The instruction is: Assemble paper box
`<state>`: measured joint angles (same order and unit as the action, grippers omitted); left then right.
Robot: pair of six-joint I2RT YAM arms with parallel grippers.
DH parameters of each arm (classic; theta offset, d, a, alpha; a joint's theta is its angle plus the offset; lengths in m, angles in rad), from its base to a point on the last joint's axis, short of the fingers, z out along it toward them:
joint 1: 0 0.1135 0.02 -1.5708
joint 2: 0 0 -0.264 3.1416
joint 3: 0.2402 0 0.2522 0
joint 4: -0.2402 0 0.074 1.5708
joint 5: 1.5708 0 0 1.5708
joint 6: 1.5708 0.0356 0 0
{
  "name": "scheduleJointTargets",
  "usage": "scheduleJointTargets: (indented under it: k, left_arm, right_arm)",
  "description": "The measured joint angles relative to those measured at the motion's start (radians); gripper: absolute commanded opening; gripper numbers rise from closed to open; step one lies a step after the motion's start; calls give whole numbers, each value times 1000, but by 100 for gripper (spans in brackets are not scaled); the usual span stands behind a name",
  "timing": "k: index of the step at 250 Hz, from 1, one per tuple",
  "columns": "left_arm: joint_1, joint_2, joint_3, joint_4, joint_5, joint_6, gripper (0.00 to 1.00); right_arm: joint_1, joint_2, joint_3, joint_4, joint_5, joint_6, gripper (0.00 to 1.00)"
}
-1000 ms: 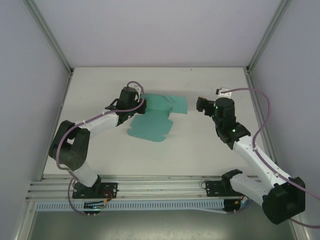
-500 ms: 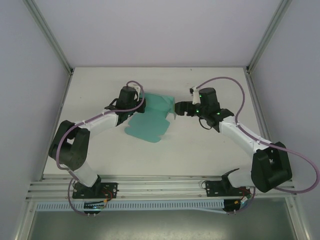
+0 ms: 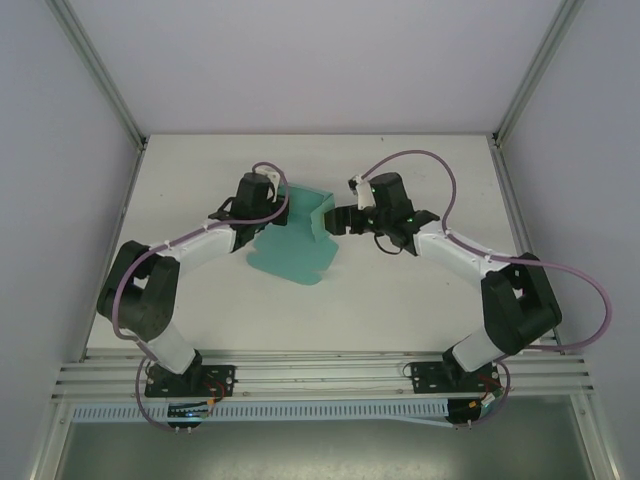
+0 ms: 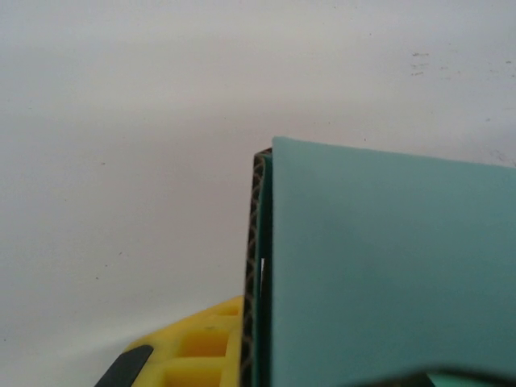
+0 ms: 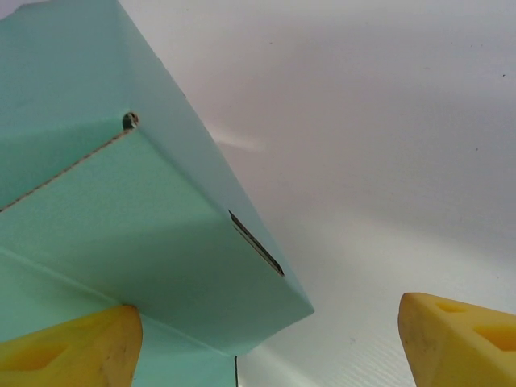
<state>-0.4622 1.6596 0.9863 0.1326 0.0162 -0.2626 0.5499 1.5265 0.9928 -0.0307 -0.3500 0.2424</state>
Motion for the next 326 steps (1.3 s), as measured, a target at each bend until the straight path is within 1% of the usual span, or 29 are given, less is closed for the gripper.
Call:
scheduleJointTargets:
  k: [14, 32, 82, 142, 210, 277, 326]
  left_arm:
    - [2, -16, -32, 32, 6, 13, 0]
    - [3, -45, -85, 82, 9, 31, 0]
    - [6, -119, -214, 228, 18, 91, 0]
    - [6, -120, -224, 290, 58, 130, 0]
    - [-2, -116, -223, 312, 59, 124, 0]
    - [-5, -118, -241, 366, 97, 129, 0]
    - [-5, -98, -244, 399, 117, 136, 0]
  right_arm:
    - [0, 1, 0, 4, 0, 0, 81]
    - [6, 1, 0, 5, 7, -1, 78]
    - [43, -29, -53, 25, 27, -13, 77]
    - [88, -89, -100, 50, 29, -51, 78]
    - [90, -152, -164, 76, 53, -52, 77]
    - [92, -286, -228, 71, 55, -64, 79]
    - [89, -454, -274, 56, 136, -77, 85]
